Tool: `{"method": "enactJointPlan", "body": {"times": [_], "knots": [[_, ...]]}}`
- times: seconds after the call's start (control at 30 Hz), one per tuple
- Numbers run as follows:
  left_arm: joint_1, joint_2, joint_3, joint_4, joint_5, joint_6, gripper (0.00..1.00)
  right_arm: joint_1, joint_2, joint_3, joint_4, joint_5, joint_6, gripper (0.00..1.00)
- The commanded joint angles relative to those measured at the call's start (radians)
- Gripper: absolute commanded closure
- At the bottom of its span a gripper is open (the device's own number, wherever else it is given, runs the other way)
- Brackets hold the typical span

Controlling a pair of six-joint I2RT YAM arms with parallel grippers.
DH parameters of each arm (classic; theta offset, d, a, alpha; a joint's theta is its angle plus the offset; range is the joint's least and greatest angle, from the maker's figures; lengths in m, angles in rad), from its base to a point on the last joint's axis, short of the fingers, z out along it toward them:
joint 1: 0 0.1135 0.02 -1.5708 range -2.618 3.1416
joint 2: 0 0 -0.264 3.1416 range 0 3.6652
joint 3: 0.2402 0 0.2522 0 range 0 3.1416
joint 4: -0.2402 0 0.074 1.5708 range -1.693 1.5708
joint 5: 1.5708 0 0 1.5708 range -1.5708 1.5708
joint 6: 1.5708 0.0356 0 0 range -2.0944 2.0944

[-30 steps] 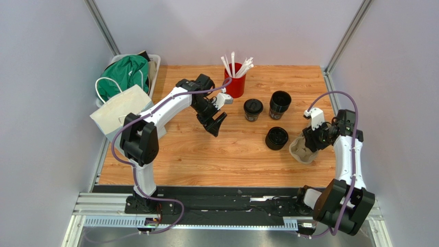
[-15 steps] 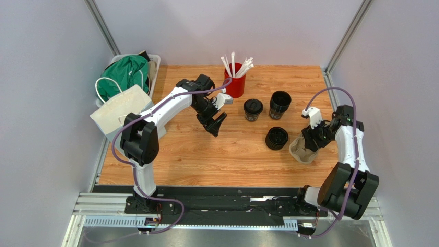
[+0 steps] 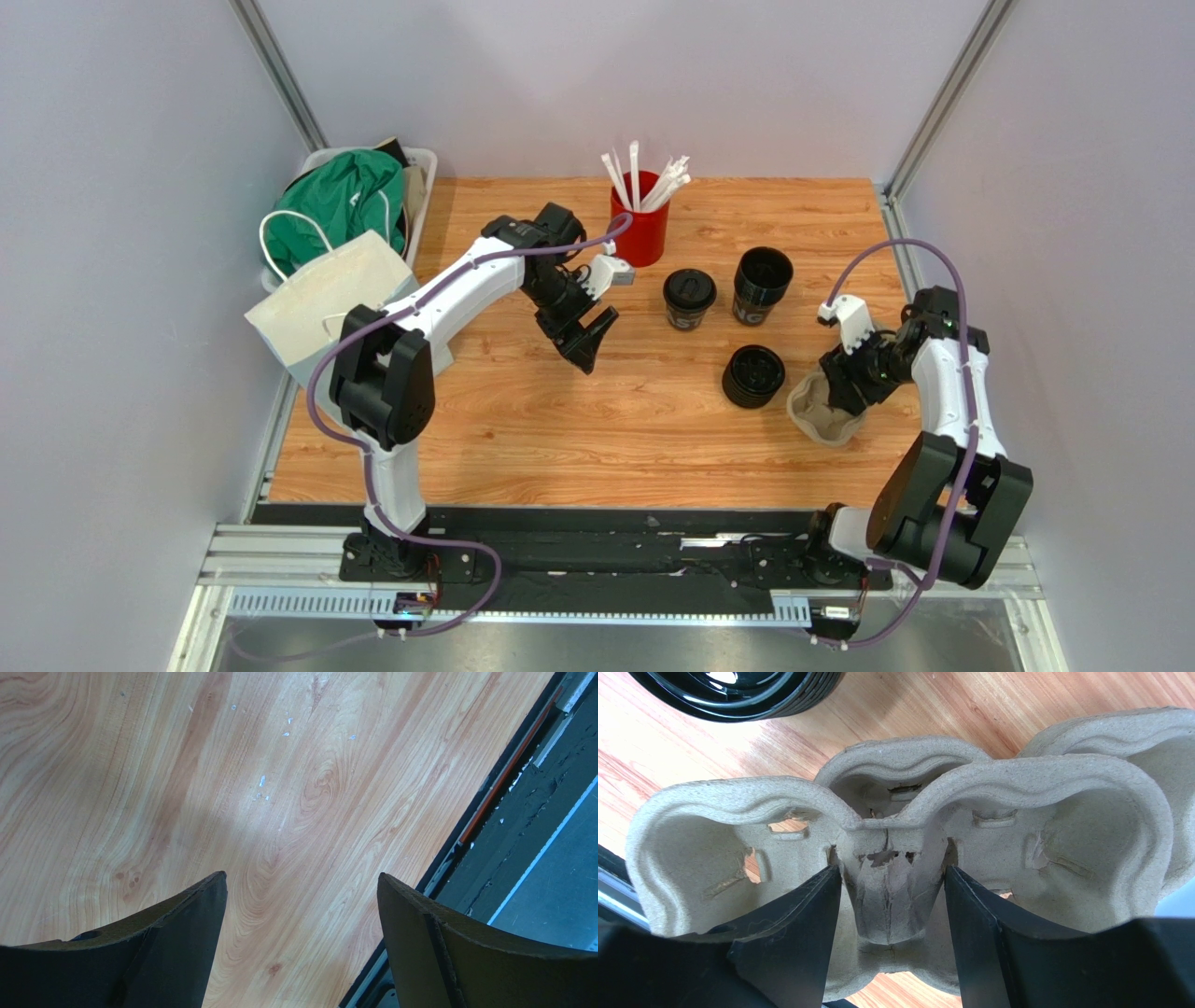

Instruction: Pack the takeout coffee

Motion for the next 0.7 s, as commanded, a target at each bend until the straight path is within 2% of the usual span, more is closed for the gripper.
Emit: {"method": "enactJointPlan", "body": {"times": [0.0, 0.33, 0.47, 0.53, 0.67], "knots": [[-0.005, 0.006, 0.020, 0.006, -0.001, 0.002, 0.14, 0.001, 0.009, -0.001, 0.011, 0.008, -0.026, 0.42], [-0.005, 0.006, 0.020, 0.005, 0.001, 0.002, 0.14, 0.002, 0.003, -0.025, 0.035, 0.036, -0.021, 0.53], [-0.005, 0.005, 0.022, 0.003, 0.002, 0.002, 0.14, 0.001, 0.001, -0.025, 0.037, 0.036, -0.011, 0.67], [-0.004, 0.002, 0.031, -0.007, 0.014, 0.007, 0.14, 0.001, -0.017, -0.014, 0.019, 0.025, -0.004, 0.71], [0.013, -0.023, 0.069, -0.043, 0.053, 0.025, 0.14, 0.001, -0.082, 0.022, -0.024, 0.005, 0.003, 0.73]]}}
